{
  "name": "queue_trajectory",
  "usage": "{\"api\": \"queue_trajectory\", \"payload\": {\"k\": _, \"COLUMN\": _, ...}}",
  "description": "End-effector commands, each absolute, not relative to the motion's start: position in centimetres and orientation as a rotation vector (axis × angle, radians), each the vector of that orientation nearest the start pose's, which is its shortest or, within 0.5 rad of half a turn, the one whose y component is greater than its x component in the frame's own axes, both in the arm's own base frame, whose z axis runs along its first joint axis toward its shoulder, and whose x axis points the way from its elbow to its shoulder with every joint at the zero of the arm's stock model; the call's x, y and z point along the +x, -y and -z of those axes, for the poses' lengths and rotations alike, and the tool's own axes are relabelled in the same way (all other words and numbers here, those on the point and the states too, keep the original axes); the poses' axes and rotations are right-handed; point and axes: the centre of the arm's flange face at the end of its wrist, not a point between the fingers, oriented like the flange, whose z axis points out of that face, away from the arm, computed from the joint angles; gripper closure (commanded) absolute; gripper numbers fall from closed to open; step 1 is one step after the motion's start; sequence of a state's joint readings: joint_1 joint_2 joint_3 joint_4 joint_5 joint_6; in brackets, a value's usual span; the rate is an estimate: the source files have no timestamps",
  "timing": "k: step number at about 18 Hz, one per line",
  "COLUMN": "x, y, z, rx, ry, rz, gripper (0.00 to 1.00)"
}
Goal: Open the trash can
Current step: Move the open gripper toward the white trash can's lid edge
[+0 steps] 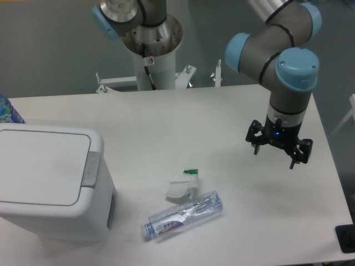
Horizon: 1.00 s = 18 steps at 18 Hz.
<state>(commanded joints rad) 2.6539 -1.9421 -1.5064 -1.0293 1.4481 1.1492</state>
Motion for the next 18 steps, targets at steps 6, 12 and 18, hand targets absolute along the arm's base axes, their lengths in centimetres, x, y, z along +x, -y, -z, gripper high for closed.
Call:
{"api": "queue_trajectory", "payload": {"k": 6, "x": -45.9, "y": -46.8, "z": -40.6, "rx": -2.788, "ry": 0.189, "rz": -0.13, "gripper": 0.0}}
{"api": "queue_trajectory", "payload": {"k": 12, "x": -41.7, "y": -48.6, "z": -45.5, "rx": -2.629, "ry": 0.347, "rz": -0.039, "gripper": 0.0}}
{"api": "queue_trajectory", "payload": {"k": 18, "x": -37.9, "y": -50.9, "z": -47.7, "rx": -2.484, "ry": 0.438, "rz": 0.172, "gripper": 0.0}}
